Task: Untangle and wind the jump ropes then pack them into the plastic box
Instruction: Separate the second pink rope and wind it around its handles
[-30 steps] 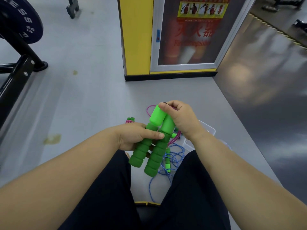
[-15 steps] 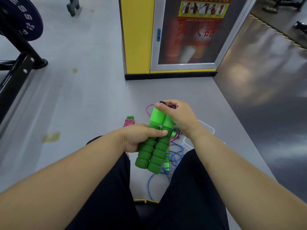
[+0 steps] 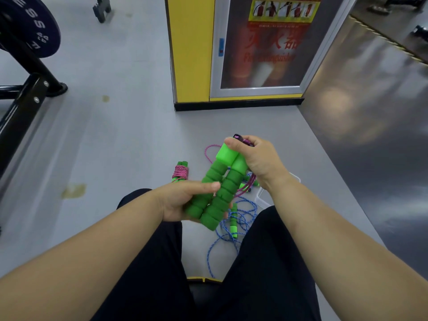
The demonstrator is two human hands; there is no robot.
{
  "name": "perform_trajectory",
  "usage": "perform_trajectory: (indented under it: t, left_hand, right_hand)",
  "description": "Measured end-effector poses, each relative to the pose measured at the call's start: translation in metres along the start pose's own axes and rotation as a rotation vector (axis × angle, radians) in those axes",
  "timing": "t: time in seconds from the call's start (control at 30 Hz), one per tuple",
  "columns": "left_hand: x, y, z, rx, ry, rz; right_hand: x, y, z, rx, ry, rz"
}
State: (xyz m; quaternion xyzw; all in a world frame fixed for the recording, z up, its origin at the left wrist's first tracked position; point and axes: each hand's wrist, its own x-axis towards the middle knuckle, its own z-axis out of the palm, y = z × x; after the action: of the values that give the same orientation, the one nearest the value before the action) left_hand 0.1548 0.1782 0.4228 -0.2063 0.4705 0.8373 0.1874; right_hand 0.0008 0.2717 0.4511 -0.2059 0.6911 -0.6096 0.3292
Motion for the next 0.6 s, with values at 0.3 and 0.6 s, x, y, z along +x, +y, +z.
perform_trajectory:
  t: [0.3,0.6]
  left_hand:
    - [-0.009,0.021,0.009,0.123,0.135,0.000]
    - [-0.007,0.059,0.012,-0.019,0.234,0.102]
  right_hand:
    - [0.011,0.000,-0.015,0.004,0.021,-0.004]
    - [-0.007,0.043,-0.002,-1.021,-0.143,-0.174]
